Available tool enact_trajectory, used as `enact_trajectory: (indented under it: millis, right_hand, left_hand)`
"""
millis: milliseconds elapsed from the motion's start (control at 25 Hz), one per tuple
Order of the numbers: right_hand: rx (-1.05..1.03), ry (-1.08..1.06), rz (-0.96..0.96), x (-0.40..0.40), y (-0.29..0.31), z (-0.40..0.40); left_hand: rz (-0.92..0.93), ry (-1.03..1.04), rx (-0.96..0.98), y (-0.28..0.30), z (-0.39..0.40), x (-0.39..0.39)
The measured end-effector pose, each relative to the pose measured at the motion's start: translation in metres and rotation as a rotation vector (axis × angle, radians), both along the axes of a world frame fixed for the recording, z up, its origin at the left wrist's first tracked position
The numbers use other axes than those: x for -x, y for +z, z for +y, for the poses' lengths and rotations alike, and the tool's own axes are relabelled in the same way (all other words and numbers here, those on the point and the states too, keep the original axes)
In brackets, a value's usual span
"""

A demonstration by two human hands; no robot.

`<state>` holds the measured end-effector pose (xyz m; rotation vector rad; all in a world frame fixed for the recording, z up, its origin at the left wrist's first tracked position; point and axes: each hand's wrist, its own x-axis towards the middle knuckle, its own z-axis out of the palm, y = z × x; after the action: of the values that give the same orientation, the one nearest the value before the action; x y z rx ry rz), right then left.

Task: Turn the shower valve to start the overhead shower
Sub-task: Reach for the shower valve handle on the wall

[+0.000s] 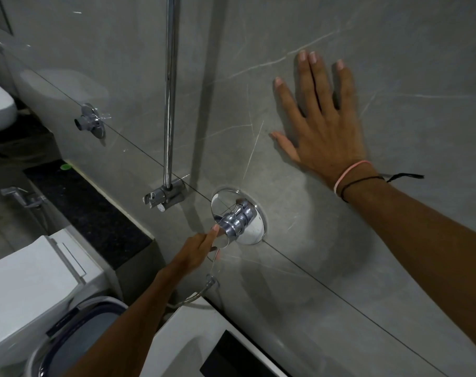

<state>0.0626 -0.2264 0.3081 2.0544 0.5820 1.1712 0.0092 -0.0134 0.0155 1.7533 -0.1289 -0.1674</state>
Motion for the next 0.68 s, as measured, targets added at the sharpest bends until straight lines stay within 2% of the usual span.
enact_trajectory:
  millis: [200,360,560,680]
  right_hand:
    - [-0.006,0.001,0.006,0.0,0.0,0.0]
    - [-0.013,0.002,0.015,0.0,0.0,0.001]
    - [-0.015,0.004,0.013,0.0,0.0,0.001]
    - [-0.016,0.003,0.012,0.0,0.0,0.0]
  left_hand:
    - [0.059,0.019,-0.152,0.005,0.003,-0.008]
    - [0.065,-0.009,-0.175,0.008,0.002,-0.006]
    - [-0.037,0.071,-0.268,0.012,0.006,0.002]
    - [-0.101,0.127,-0.452,0.022,0.011,0.009]
